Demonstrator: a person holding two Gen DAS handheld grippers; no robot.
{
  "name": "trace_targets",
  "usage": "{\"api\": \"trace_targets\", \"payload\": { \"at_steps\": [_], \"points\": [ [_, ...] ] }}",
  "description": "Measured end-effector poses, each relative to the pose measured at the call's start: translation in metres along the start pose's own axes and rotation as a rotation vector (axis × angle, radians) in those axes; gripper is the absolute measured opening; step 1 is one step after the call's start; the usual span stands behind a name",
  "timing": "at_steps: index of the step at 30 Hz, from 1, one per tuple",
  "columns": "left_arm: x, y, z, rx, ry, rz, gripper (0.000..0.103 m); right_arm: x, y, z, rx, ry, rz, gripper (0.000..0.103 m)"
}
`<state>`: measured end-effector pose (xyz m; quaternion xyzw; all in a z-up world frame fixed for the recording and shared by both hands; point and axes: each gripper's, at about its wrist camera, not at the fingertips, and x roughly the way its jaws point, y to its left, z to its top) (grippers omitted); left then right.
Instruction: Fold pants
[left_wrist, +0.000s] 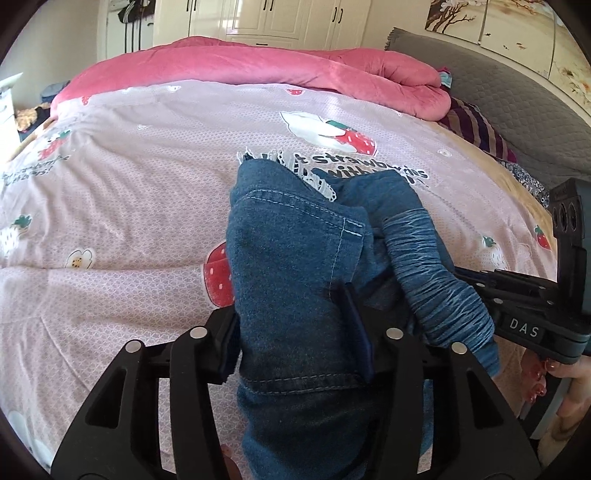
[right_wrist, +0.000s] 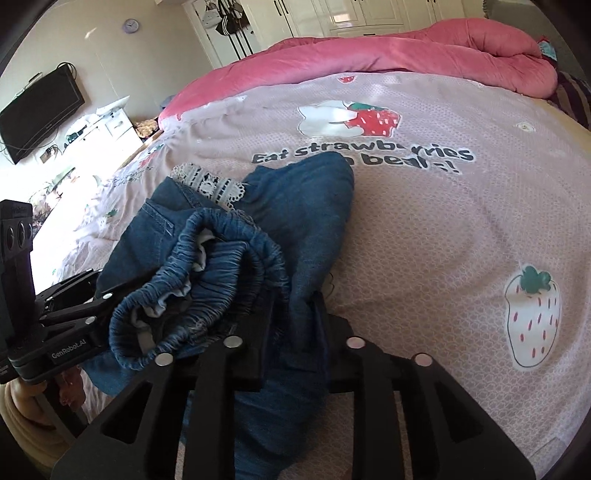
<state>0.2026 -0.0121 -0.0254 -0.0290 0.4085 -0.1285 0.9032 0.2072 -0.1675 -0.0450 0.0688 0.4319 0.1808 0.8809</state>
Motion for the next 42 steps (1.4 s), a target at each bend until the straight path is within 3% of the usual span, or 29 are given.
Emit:
{"api": "trace_targets", "payload": {
  "at_steps": [5, 7, 11, 16, 33, 42],
  "points": [
    [-0.001, 0.004, 0.000, -0.020, 0.002, 0.001, 0.052, -0.004, 0.001, -0.003, 0.000, 0.014, -0.045, 0.040],
    [-0.003, 0.005, 0.000, -0.019, 0.000, 0.004, 0.055, -0.009, 0.003, -0.005, -0.006, -0.001, -0.057, 0.053],
    [-0.014, 0.006, -0.002, -0.016, -0.018, 0.016, 0.059, -0.025, 0.007, -0.010, -0.029, -0.037, -0.067, 0.058],
    [-0.033, 0.007, -0.006, -0.027, -0.047, 0.016, 0.067, -0.052, 0.022, -0.016, -0.090, -0.106, -0.092, 0.075],
    [-0.110, 0.001, -0.030, -0.038, -0.131, 0.043, 0.093, -0.127, 0.052, -0.035, -0.188, -0.269, -0.127, 0.095],
    [-0.141, -0.009, -0.033, -0.039, -0.172, 0.069, 0.093, -0.156, 0.060, -0.043, -0.201, -0.323, -0.140, 0.098]
  ]
}}
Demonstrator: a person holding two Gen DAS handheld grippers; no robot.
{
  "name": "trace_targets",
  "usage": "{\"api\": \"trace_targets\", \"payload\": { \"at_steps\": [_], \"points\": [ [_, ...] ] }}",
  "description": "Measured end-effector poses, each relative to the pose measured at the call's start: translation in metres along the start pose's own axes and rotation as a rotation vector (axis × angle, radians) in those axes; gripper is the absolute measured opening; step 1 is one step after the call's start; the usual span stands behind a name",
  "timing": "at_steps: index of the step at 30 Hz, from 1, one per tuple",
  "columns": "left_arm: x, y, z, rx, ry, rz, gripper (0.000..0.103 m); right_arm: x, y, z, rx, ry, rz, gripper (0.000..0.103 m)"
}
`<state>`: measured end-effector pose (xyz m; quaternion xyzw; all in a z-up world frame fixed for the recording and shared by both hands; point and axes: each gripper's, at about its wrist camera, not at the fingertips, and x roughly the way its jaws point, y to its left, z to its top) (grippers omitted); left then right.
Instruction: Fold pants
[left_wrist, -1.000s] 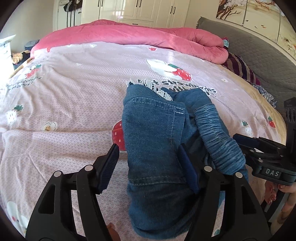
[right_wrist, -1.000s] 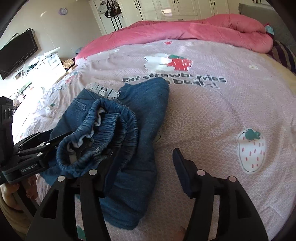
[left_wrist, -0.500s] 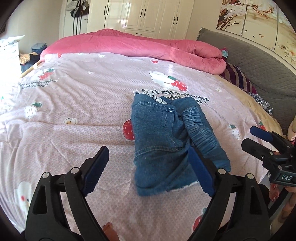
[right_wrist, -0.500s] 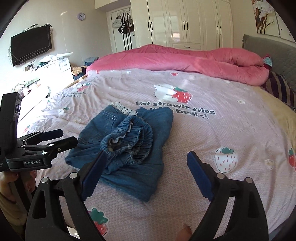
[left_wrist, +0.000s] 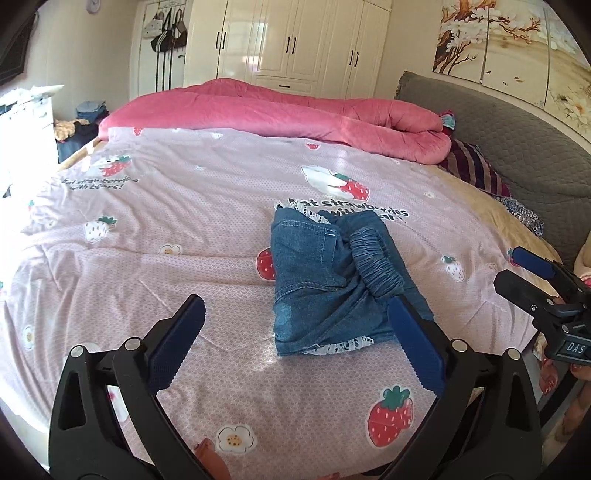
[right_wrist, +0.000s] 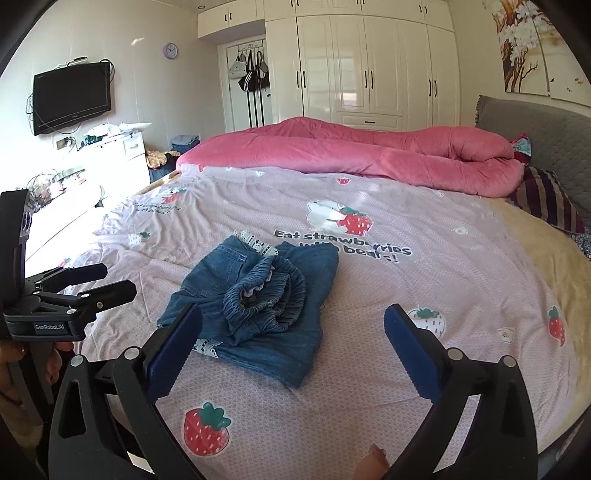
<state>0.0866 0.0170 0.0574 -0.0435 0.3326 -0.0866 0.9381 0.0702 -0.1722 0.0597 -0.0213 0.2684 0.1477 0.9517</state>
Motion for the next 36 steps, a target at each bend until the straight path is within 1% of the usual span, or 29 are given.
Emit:
{"api": "trace_targets", "payload": {
  "at_steps": [9, 13, 17, 24, 28, 30, 36],
  "points": [
    [-0.024, -0.004, -0.006, -0.001, -0.021, 0.020, 0.093, -0.023, 0.009, 0.000, -0.012, -0.034, 0.011, 0.098],
    [-0.033, -0.008, -0.010, 0.006, -0.034, 0.031, 0.093, -0.029, 0.012, -0.004, -0.015, -0.037, 0.013, 0.098],
    [-0.037, -0.013, -0.019, 0.019, -0.027, 0.034, 0.093, -0.033, 0.013, -0.010, -0.012, -0.032, 0.009, 0.098],
    [-0.039, -0.013, -0.046, 0.033, 0.003, 0.042, 0.093, -0.034, 0.009, -0.031, 0.009, -0.007, -0.002, 0.098],
    [-0.040, -0.013, -0.058, 0.033, -0.001, 0.075, 0.093, -0.033, 0.007, -0.045, 0.031, 0.014, -0.003, 0.098],
    [-0.037, -0.011, -0.064, 0.016, 0.015, 0.064, 0.093, -0.031, 0.007, -0.051, 0.034, 0.025, -0.004, 0.098],
    [-0.028, -0.013, -0.081, 0.008, 0.045, 0.067, 0.093, -0.025, 0.011, -0.070, 0.030, 0.059, -0.003, 0.098]
  ]
}}
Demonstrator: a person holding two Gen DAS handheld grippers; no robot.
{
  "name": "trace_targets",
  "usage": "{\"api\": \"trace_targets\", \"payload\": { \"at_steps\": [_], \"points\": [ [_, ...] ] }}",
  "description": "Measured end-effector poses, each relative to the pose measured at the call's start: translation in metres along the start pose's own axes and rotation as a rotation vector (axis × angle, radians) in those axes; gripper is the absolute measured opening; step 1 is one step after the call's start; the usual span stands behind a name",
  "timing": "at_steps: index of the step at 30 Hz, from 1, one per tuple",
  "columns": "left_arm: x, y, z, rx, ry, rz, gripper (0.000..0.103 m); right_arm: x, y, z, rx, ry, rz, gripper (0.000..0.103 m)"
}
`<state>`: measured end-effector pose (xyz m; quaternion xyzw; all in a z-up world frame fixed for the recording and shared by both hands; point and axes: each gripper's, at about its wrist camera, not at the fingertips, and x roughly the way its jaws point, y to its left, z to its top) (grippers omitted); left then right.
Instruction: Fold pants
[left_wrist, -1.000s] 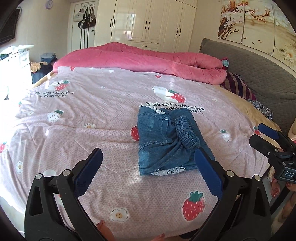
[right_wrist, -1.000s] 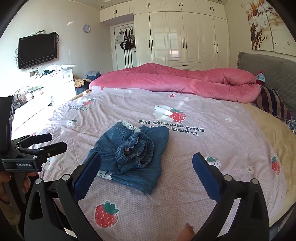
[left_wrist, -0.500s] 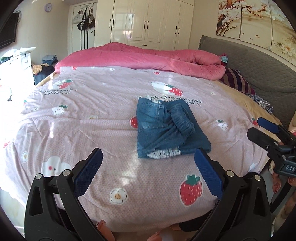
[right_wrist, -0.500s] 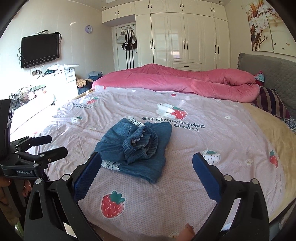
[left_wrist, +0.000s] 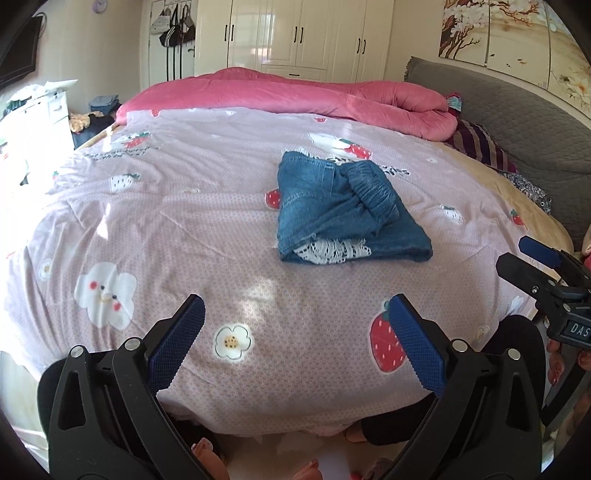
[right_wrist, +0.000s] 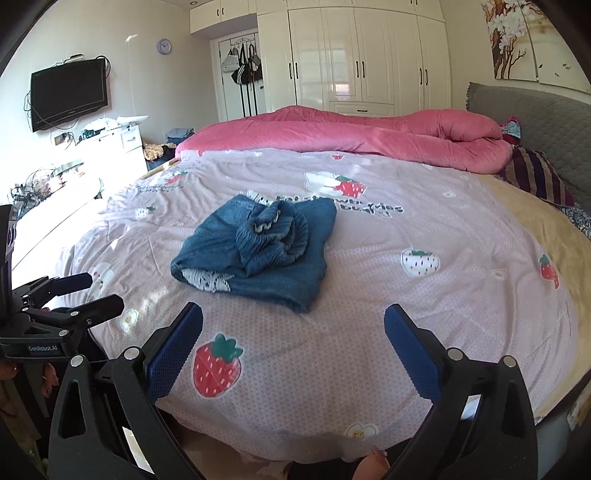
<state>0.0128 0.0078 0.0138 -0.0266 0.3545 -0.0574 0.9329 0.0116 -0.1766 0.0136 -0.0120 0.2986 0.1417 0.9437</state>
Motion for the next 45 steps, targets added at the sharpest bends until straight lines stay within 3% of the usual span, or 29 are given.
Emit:
{"api": "trace_targets", "payload": {
  "at_steps": [16, 45],
  "points": [
    [0.023, 0.003, -0.030, -0.020, 0.059, 0.012, 0.093, 0.022, -0.010, -0.044, 0.018, 0.050, -0.046, 0.098],
    [0.025, -0.001, -0.033, -0.018, 0.053, 0.006, 0.093, 0.026, -0.014, -0.043, 0.040, 0.057, -0.070, 0.098]
  ]
}}
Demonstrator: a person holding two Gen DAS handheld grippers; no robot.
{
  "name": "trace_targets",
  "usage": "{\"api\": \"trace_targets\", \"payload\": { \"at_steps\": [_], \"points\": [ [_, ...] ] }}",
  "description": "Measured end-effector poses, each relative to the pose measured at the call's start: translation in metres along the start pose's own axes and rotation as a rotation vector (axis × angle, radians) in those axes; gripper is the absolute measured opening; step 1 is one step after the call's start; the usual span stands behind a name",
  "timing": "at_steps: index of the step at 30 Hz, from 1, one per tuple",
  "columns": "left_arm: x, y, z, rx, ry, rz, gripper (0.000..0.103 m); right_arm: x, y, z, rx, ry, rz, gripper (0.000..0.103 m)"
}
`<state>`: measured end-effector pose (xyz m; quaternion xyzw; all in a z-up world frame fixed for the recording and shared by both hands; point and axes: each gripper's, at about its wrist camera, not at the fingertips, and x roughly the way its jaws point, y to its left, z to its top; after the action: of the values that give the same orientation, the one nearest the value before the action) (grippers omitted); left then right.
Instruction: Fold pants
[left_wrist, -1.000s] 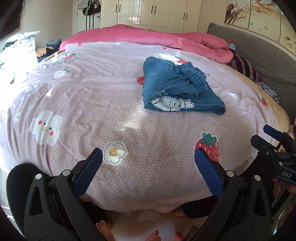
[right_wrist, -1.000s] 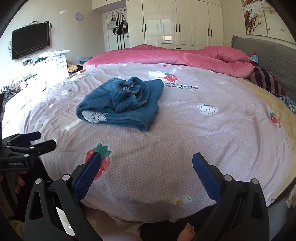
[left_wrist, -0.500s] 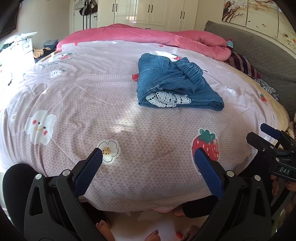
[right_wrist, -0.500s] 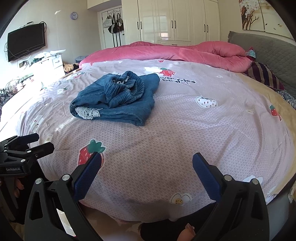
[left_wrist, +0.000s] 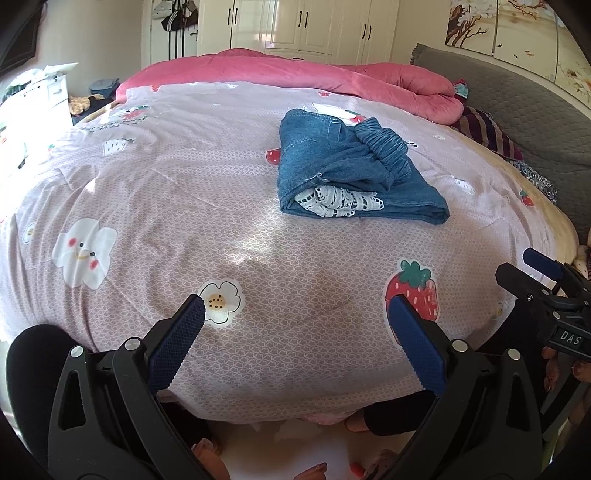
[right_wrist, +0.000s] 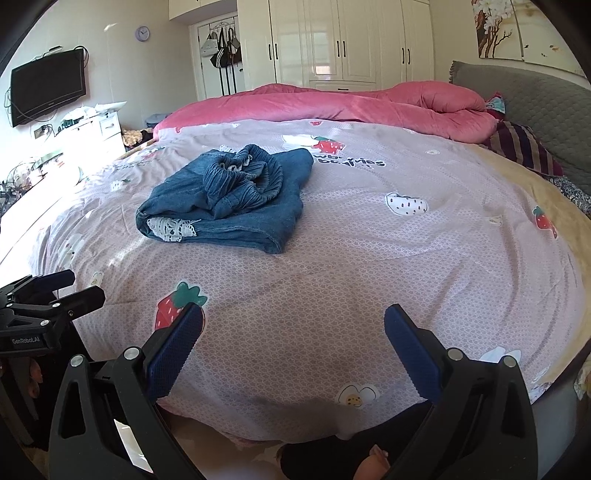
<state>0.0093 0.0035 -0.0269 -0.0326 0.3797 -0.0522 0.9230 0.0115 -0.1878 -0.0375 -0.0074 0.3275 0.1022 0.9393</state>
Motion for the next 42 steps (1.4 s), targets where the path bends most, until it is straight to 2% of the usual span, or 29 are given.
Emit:
{"api": "trace_targets", "payload": {
  "at_steps": [12, 42],
  "points": [
    [-0.0001, -0.0003, 0.0002, 0.008, 0.010, 0.028, 0.093, 0.0004, 0.0027, -0.0003, -0.007, 0.012, -0.006, 0.098],
    [-0.0076, -0.0027, 0.0027, 0.020, -0.024, 0.039, 0.093, -0.0012, 0.0051, -0.0007, -0.006, 0.018, -0.023, 0.098]
  ]
}}
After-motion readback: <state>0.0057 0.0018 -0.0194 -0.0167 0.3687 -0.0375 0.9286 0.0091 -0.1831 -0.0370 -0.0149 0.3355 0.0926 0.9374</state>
